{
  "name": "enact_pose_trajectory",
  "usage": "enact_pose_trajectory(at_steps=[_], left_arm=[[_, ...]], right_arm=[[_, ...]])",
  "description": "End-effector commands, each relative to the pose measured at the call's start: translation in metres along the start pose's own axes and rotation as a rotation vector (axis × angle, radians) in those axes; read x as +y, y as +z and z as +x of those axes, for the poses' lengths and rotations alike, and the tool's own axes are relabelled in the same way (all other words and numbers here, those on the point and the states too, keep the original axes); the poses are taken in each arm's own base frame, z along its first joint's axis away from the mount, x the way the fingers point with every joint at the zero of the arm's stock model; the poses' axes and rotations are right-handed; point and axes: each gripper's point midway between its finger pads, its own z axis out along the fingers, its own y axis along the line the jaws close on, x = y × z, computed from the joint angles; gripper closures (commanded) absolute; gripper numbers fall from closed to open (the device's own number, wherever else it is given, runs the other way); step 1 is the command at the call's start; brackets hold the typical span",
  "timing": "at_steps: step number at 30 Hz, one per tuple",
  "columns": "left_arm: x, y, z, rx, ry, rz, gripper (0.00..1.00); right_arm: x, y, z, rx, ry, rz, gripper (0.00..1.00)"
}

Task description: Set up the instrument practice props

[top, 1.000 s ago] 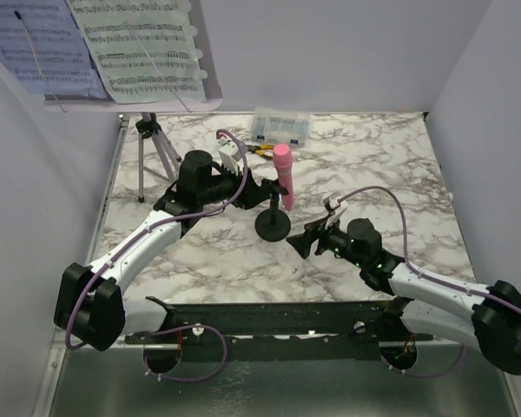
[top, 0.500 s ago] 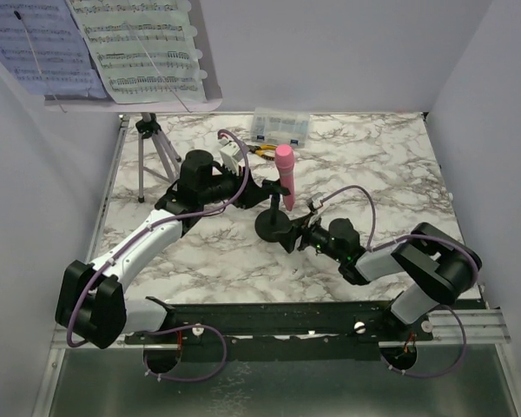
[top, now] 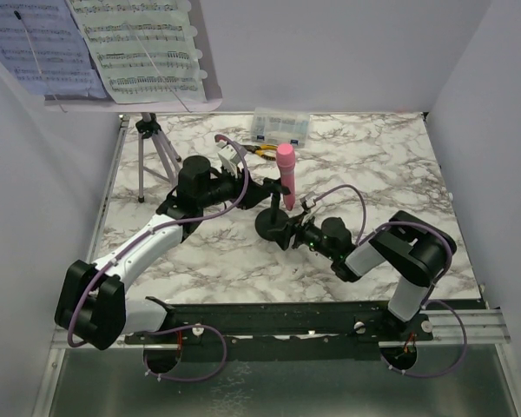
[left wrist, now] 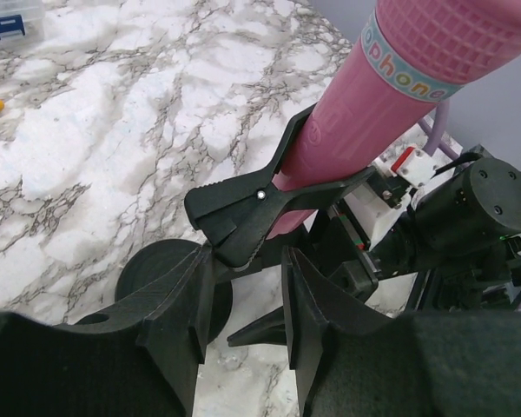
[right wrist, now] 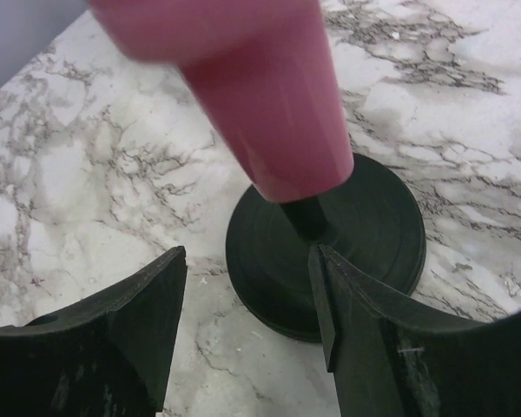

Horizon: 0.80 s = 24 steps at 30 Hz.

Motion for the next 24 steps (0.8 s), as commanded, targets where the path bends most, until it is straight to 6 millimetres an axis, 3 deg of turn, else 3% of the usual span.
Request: enact_pose_trajectory(at_steps=[1, 5, 7, 9, 11, 15, 18, 22, 24], left_arm=[[-0.006, 0.002, -0.018, -0.093, 0.055, 0.024, 0.6], [-0.006, 0.003, -0.018, -0.109, 0.052, 0.027, 0.6], [-0.006, 0.004, -0.018, -0.109, 0.054, 0.028, 0.65], [-0.006, 0.003, -0.018, -0.111, 0.058, 0.025, 0.7], [-0.004, 0.001, -0.018, -0.116, 0.061, 0.007, 0.68], [-0.001, -0.009, -0.011, -0.065, 0.027, -0.053, 0.4], [-0.001, -0.022, -0.01, -0.065, -0.036, -0.112, 0.27], [0.001, -0.039, -0.013, -0.118, -0.186, -0.199, 0.05], [-0.004, -0.043, -0.003, -0.118, -0.264, -0.19, 0.01]], right_arm=[[-0.012, 0.002, 0.005, -0.023, 0.001, 0.063, 0.36], [-0.019, -0.002, 0.013, -0.013, -0.001, 0.091, 0.37], [-0.019, -0.004, 0.013, -0.015, 0.004, 0.093, 0.37], [-0.016, -0.01, 0.007, -0.035, 0.015, 0.089, 0.34], [-0.008, -0.018, -0.004, -0.056, 0.023, 0.066, 0.27], [0.006, -0.042, -0.035, -0.096, -0.01, 0.034, 0.12], [0.018, -0.049, -0.064, -0.071, -0.075, 0.004, 0.03], [0.033, -0.052, -0.108, -0.07, -0.146, -0.043, 0.01], [0.033, -0.051, -0.126, -0.065, -0.163, -0.049, 0.0]])
